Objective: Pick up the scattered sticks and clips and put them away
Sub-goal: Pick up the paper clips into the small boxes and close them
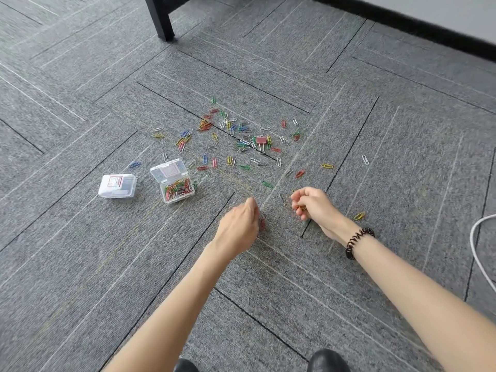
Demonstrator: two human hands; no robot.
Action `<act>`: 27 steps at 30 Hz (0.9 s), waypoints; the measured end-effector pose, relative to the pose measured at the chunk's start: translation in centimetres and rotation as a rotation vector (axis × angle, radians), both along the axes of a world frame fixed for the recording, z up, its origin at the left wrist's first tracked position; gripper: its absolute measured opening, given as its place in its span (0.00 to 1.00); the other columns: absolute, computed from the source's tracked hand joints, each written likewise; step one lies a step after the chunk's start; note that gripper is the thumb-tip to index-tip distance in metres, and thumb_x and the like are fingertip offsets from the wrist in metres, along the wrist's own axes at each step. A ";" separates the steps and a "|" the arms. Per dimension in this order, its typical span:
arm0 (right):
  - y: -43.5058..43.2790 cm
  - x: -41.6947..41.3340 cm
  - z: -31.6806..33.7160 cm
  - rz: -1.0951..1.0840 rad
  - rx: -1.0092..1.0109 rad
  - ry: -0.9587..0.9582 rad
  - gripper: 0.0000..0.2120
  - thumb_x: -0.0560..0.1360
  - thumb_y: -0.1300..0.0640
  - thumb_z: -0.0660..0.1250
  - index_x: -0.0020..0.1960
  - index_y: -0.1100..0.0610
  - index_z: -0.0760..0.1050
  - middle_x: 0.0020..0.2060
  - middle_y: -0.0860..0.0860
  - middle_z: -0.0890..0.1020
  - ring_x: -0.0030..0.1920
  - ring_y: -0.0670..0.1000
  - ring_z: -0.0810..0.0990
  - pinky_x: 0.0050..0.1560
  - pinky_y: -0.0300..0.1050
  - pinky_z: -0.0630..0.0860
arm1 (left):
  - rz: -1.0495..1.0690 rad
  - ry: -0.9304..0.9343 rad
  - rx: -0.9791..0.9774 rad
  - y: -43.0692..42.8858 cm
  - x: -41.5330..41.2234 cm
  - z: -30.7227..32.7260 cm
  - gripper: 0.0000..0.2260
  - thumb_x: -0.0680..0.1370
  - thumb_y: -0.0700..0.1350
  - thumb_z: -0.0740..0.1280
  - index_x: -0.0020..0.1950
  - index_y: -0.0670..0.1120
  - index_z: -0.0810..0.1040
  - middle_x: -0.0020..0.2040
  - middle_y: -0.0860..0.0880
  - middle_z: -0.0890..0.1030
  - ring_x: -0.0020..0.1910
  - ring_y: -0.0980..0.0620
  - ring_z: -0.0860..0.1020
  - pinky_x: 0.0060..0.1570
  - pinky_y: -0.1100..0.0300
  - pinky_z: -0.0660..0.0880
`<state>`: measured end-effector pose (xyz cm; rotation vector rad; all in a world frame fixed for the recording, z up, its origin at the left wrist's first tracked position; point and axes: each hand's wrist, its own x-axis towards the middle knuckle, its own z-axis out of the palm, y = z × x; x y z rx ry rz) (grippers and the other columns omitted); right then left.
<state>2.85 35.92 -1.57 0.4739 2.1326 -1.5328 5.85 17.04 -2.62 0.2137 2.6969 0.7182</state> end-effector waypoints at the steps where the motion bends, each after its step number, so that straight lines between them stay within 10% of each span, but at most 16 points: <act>1: 0.2 -0.1 0.0 -0.010 -0.001 0.003 0.12 0.76 0.71 0.51 0.47 0.62 0.72 0.36 0.53 0.75 0.32 0.46 0.70 0.30 0.37 0.67 | 0.006 0.011 -0.017 0.1 0.1 -0.1 0.08 0.82 0.44 0.51 0.51 0.44 0.69 0.44 0.47 0.76 0.40 0.49 0.75 0.42 0.54 0.74; 10: 0.3 -1.1 -0.8 0.209 0.469 0.213 0.11 0.73 0.48 0.70 0.43 0.55 0.75 0.28 0.46 0.73 0.26 0.44 0.66 0.29 0.37 0.64 | 0.045 0.039 -0.098 1.1 0.4 -0.3 0.15 0.77 0.54 0.66 0.51 0.42 0.73 0.48 0.47 0.78 0.45 0.50 0.76 0.47 0.57 0.74; 27: -3.7 -1.6 -0.8 0.522 0.636 0.342 0.07 0.79 0.52 0.62 0.48 0.56 0.71 0.41 0.48 0.75 0.41 0.46 0.74 0.41 0.38 0.69 | 0.250 0.008 0.122 -2.8 -1.8 0.3 0.10 0.81 0.48 0.61 0.45 0.43 0.69 0.41 0.50 0.74 0.38 0.52 0.70 0.41 0.55 0.71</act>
